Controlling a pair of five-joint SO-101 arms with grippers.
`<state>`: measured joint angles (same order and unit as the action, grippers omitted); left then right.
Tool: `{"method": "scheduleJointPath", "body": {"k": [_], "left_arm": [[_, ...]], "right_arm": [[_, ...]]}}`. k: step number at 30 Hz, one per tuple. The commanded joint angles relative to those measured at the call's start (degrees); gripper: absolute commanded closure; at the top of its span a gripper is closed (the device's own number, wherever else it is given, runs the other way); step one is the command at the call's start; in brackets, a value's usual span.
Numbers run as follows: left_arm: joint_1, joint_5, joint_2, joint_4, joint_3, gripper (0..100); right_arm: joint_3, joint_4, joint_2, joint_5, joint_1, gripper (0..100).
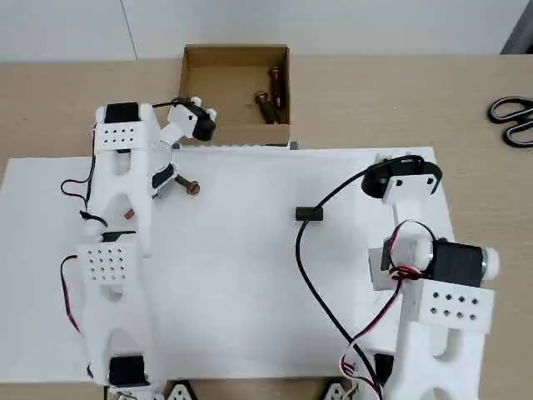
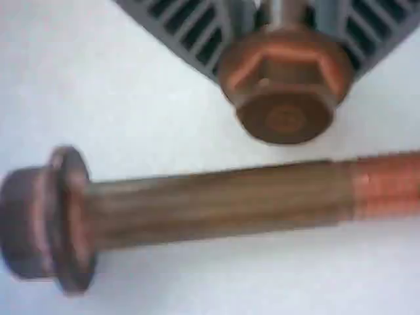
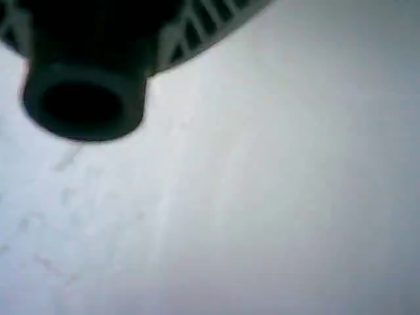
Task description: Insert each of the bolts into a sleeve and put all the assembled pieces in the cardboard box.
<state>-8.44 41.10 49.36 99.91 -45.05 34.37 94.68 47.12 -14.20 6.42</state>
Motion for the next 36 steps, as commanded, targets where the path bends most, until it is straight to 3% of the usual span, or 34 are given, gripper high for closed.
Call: {"method": "scheduleJointPath", "body": {"k": [1, 10, 18, 23, 28, 36], "left_arm": [[-2.46, -3.78, -10.46, 0.62, -2.24, 100], [-2.81, -14.24, -30.86, 0.62, 0.75, 100], [-2.81, -15.82, -51.87, 0.53, 22.11, 100], [-2.64, -15.91, -70.15, 0.18, 37.93, 100], [-2.9, -20.66, -87.03, -10.11, 56.04, 100], [-2.9, -32.7, -114.64, -25.14, 82.77, 100]], "right_arm": [[-0.7, -0.31, 1.45, -0.79, 0.13, 99.5], [-4.04, -0.22, 1.54, -0.53, 0.13, 99.5], [-9.23, 1.27, 2.59, -0.53, -3.38, 99.5], [-8.35, 0.66, 12.26, -0.79, -4.18, 99.5], [-1.85, -0.13, 20.53, -0.35, -9.63, 99.5], [12.57, -11.21, 34.59, -0.26, -10.33, 99.6]]}}
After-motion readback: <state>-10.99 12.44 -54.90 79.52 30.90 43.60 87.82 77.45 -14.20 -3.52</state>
